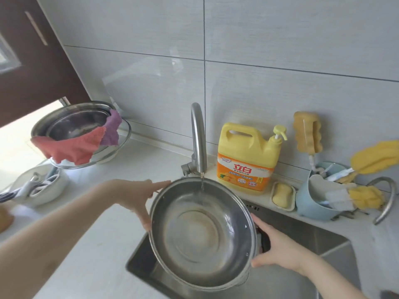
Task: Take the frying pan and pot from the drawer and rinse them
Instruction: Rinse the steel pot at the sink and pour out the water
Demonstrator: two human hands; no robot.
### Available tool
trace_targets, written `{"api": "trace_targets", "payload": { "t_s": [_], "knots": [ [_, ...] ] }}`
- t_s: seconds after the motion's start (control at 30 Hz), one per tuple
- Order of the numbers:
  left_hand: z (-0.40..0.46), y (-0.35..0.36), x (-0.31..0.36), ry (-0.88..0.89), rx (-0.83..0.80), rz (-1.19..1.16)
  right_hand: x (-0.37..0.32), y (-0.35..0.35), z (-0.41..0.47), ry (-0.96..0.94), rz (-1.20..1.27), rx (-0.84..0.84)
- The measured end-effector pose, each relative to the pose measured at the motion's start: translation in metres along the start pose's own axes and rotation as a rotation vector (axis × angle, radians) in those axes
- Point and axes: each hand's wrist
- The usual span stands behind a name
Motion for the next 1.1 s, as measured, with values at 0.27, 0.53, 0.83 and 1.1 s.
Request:
{"api": "trace_targets", "payload": {
  "t_s": [0.27, 0.53, 0.83, 1.1],
  "knots": [
    [-0.038, 0.059, -0.020, 0.007, 0.644, 0.138, -0.023, 0.022, 0.011, -0.363, -0.001, 0.404],
    [0.015, 0.123, -0.028, 0.095, 0.520, -0.400, -0.091, -0.072, -0.027, -0.173, -0.567, 0.243],
    [0.010, 0.060, -0.012, 0.057, -0.067, -0.367, -0.037, -0.067, -0.028, -0.002, -0.362, -0.064],
    [0.001, 0.062, -0.009, -0.014, 0.314, 0.097, 0.021, 0.024, 0.011, -0.163, -0.051, 0.225]
  ]
}}
Point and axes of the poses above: each hand's wrist, its own z-axis towards the middle knuckle, its own y-axis out of the palm, x = y × z, and after that the axes turned 12 degrees about y, right-handed
